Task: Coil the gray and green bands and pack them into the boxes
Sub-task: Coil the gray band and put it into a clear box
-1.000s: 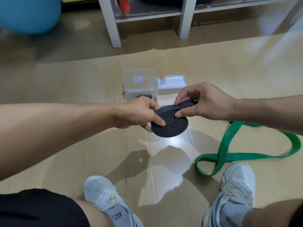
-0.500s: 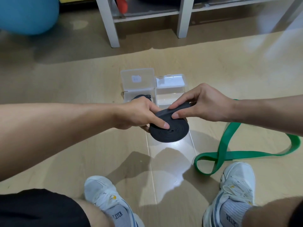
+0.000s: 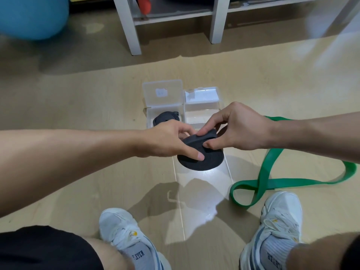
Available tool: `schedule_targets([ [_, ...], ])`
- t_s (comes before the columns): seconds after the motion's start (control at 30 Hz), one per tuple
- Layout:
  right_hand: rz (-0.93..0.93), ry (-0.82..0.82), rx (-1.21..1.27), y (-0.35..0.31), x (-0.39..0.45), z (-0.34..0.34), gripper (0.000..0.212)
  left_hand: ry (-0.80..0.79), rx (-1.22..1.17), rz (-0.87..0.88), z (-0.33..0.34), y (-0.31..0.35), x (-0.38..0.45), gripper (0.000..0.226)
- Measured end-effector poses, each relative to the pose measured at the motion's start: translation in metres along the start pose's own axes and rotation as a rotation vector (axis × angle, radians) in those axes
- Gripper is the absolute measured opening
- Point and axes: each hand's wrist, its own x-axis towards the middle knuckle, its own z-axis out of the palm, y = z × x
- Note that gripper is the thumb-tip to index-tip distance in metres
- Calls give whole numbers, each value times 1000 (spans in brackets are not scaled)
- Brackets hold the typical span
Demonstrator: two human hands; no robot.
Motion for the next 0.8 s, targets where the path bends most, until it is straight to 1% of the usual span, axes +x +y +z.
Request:
schedule_targets([
  [0.03, -7, -11, -5, -1, -1, 1, 24, 29, 46, 18, 2, 4, 1, 31],
  [0.13, -10, -43, -26, -3, 1, 0, 25, 117, 170, 61, 5, 10, 2, 23],
  [0.2, -17, -52, -40, -5, 1, -2, 24, 150, 244, 62, 3, 8, 1, 24],
  [0.3, -23, 2, -20, -9, 1, -6, 22, 195, 336, 60, -4, 6, -1, 26],
  [0.43, -41, 102, 20, -15, 4, -15, 20, 255, 265, 60, -19, 9, -5, 21],
  [0.53, -50, 123, 33, -16, 3, -18, 19, 299, 231, 70, -24, 9, -6, 22],
  [0.63, -45, 136, 37, -9, 1, -11, 19, 300, 160, 92, -23, 8, -7, 21],
  [0.8, -47, 170, 59, 1, -1, -8, 17, 260, 19, 77, -21, 10, -9, 23],
])
